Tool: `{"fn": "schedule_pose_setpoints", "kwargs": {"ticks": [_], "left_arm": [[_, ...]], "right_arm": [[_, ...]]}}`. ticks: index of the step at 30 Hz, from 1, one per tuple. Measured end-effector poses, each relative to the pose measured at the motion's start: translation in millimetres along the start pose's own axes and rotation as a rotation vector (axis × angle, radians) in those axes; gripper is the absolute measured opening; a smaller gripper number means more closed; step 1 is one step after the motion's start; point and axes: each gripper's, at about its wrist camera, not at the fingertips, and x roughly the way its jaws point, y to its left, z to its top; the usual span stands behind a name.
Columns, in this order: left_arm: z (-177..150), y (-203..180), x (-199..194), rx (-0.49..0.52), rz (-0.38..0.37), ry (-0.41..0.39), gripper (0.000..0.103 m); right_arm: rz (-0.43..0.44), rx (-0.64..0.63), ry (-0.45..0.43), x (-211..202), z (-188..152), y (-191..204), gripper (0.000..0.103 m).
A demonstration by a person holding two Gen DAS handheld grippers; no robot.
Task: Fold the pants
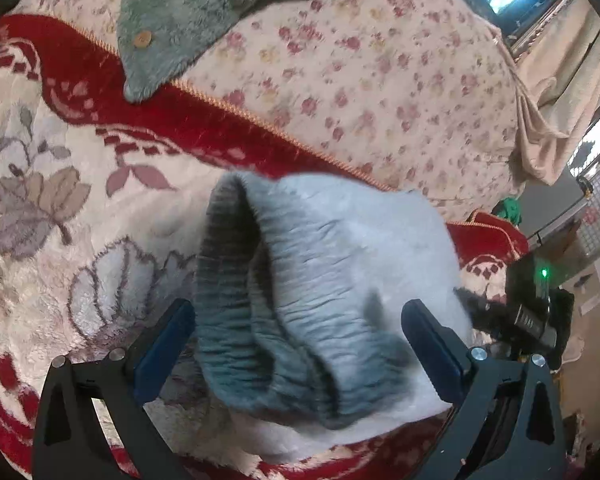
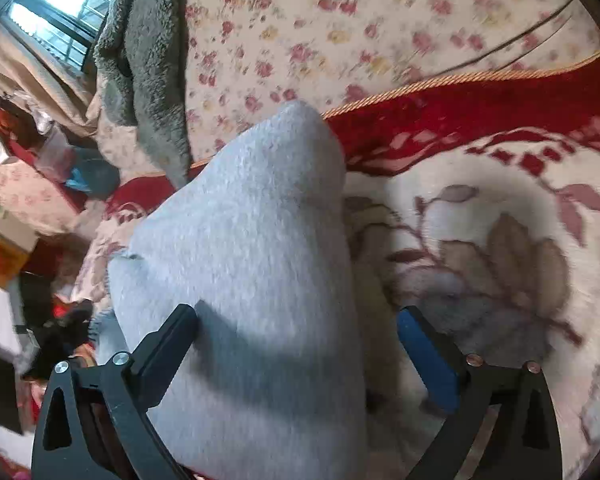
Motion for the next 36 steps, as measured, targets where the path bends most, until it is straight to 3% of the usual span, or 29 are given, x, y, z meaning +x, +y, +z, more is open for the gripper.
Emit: {"fn": "schedule_pose_setpoints", "kwargs": {"ticks": [7,15,16,17,20,22,25,31,36], "left_arm": [[-5.3,21.5,29.0,-0.093,-0.121,0.058,0.103],[-15.8,27.9,42.8,-0.138,-0.139,-0.008,0.103],[-16.7,27.5,44.9,-0.135,-0.137,0.001,0.103],[-16.4,26.1,46.4,-0.129,-0.132,0.008,0.103],[-14.9,19.1,45.3,-0.099,-0.109,0.016,0.1],[-12.8,11.0,40.8,-0.071,-0.094,0.017,0.087],[-5.4,-0.2,34.5,-0.055,-0.087,0.024,0.077],[3.8,-40.5,24.9,0.002,-0.138,0.017,0.075],[7.1,-96.6,30.3,0.065,-0.2,0.016,0.075]], "right_arm": [[0.161,0.087,0.097,27.1,8.6,-23.7,0.103],[0.184,0.041,0.145,38.9,10.2,-18.0,0.102],[0.183,0.032,0.142,39.8,9.9,-15.1,0.1],[0.205,0.02,0.133,39.8,8.4,-10.7,0.09],[0.173,-0.013,0.102,35.9,5.0,-0.7,0.084],[0.164,-0.012,0.091,32.6,4.4,1.8,0.08],[0.157,-0.025,0.063,20.7,2.6,9.8,0.074],[0.159,-0.011,0.009,-18.1,2.2,9.0,0.072],[0.126,-0.002,-0.075,-80.5,1.0,-8.7,0.072]]}}
